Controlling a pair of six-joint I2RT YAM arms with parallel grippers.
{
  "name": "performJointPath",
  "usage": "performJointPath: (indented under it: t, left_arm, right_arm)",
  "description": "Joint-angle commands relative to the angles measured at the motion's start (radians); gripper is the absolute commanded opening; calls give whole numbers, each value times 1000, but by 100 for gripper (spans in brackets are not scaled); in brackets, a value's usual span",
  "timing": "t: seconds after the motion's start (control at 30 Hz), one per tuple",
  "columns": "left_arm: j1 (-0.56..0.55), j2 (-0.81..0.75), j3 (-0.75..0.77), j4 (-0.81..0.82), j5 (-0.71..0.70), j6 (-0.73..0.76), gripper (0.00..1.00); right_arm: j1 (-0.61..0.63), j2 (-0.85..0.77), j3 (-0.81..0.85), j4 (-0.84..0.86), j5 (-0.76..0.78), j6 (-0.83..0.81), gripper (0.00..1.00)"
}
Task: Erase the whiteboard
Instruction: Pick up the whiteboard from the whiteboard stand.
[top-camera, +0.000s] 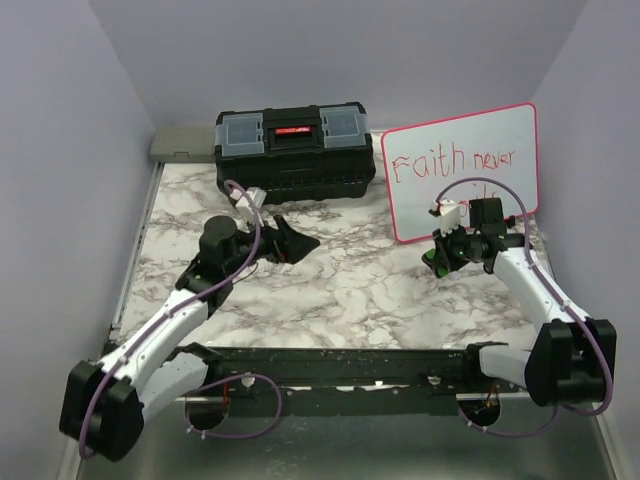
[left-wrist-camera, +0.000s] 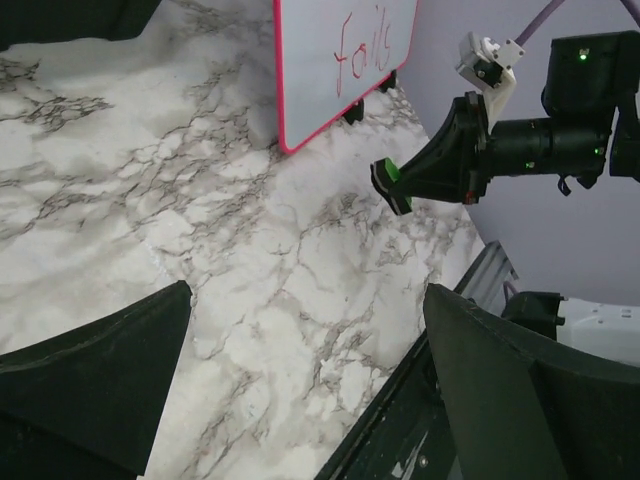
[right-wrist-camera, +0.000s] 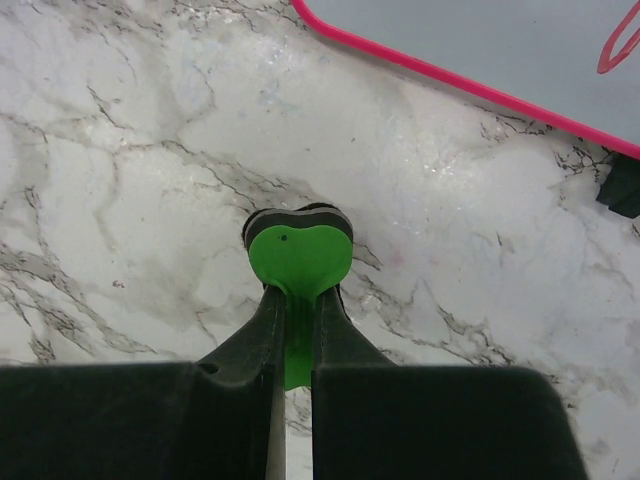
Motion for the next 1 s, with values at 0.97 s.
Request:
performJointPath:
  t: [0.97]
  left_arm:
    - [-247, 984, 558, 525, -260, -215, 97]
  right_arm:
    - [-44, -114, -3, 40, -58, 60, 1]
